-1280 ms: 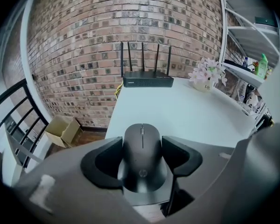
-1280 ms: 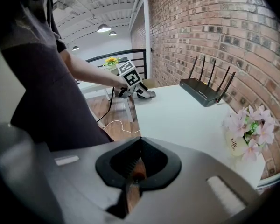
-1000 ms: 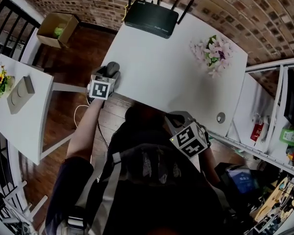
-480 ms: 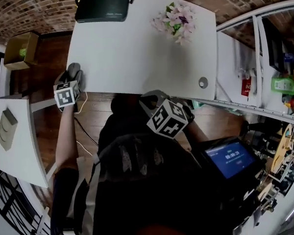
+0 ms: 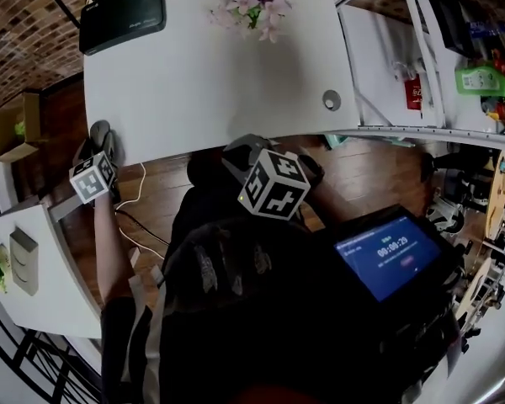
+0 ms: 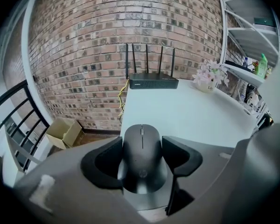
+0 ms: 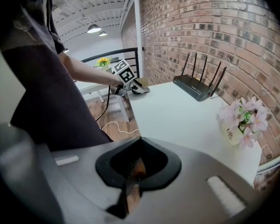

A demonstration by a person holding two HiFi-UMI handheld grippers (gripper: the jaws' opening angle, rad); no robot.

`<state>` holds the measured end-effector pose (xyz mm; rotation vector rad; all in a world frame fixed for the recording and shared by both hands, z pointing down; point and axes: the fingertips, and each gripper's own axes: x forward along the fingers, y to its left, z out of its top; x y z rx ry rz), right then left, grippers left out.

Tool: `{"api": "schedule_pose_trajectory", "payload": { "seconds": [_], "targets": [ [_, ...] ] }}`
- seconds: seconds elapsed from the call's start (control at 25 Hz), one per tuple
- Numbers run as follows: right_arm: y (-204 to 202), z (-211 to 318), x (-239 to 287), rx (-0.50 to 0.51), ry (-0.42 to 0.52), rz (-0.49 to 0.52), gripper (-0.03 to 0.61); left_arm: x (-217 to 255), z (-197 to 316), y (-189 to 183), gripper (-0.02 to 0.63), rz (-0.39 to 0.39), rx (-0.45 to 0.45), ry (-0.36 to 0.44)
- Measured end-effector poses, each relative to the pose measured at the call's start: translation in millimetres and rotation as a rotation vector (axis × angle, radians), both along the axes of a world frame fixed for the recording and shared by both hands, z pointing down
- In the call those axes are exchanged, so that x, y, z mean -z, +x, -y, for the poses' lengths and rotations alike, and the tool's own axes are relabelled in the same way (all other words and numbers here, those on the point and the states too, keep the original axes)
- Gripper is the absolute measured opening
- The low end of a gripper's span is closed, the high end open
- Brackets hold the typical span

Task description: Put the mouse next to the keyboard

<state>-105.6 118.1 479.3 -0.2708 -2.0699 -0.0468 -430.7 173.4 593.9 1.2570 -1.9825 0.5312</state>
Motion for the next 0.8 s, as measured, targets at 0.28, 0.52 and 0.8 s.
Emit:
{"api": "schedule_pose_trajectory", "payload": {
  "seconds": [0.28,0.52,0.8],
  "targets": [
    [13,4,1,-0.01,-0.007,-0.008,0.006,-5,3,4,0.27,-0.009,0.008,-0.024],
    [7,1,-1,-0.01,-0.007,-0.011,0.006,-7,3,-3,0.273,-0.008,0.003,-0.027],
    [12,9,-2,-0.011,0.011,-0.026,0.006,-10,13,1,0.275,-0.023,-0.01,0.005]
  ]
}}
